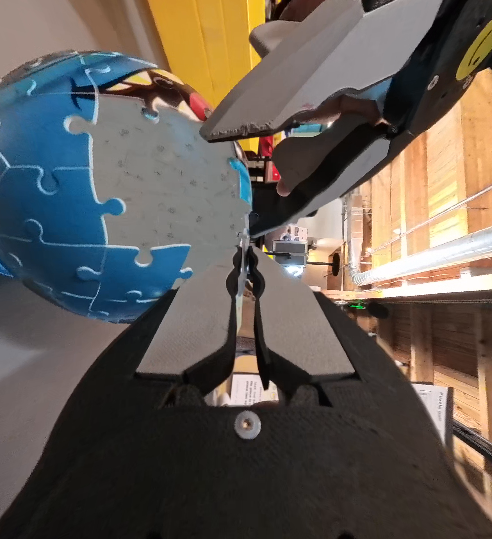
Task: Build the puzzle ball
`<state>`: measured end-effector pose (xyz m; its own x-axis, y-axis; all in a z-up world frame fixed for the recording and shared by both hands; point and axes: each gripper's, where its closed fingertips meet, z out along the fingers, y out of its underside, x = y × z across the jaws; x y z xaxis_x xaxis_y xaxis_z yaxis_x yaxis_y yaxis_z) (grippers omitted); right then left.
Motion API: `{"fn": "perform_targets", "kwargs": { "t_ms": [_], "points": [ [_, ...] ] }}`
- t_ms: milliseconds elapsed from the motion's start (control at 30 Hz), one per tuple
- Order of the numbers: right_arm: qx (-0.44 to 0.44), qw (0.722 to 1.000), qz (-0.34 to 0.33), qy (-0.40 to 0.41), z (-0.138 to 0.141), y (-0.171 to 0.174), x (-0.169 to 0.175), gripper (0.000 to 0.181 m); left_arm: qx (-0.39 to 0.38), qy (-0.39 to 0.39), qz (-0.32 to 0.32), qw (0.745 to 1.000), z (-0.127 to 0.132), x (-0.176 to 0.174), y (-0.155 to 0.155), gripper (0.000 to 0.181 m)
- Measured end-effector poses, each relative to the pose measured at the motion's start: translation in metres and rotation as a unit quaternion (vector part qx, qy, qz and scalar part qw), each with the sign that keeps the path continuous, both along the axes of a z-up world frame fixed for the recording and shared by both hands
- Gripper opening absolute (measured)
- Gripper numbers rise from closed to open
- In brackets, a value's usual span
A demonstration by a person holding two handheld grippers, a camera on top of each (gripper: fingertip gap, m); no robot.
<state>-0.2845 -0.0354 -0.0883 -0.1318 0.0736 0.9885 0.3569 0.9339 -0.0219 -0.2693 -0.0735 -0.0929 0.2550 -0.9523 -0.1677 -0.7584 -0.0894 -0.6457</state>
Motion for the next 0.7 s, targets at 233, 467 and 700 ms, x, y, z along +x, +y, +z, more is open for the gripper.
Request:
{"fn": "perform_targets", "kwargs": {
  "t_ms": [233, 467, 700],
  "points": [
    [-0.029, 0.999, 0.021, 0.009, 0.005, -0.007, 0.000, 0.017, 0.000, 0.005, 0.001, 1.000, -0.001, -0.002, -0.001, 0.066],
    [-0.077, 0.996, 0.045, 0.019, 0.010, -0.013, 0.005, 0.027, -0.001, 0.004, -0.001, 1.000, 0.000, -0.002, -0.002, 0.065],
    [-0.103, 0.993, 0.048, -0.015, 0.005, -0.004, 0.005, 0.030, 0.003, -0.001, 0.004, 1.000, 0.004, -0.006, -0.002, 0.064]
  ]
}}
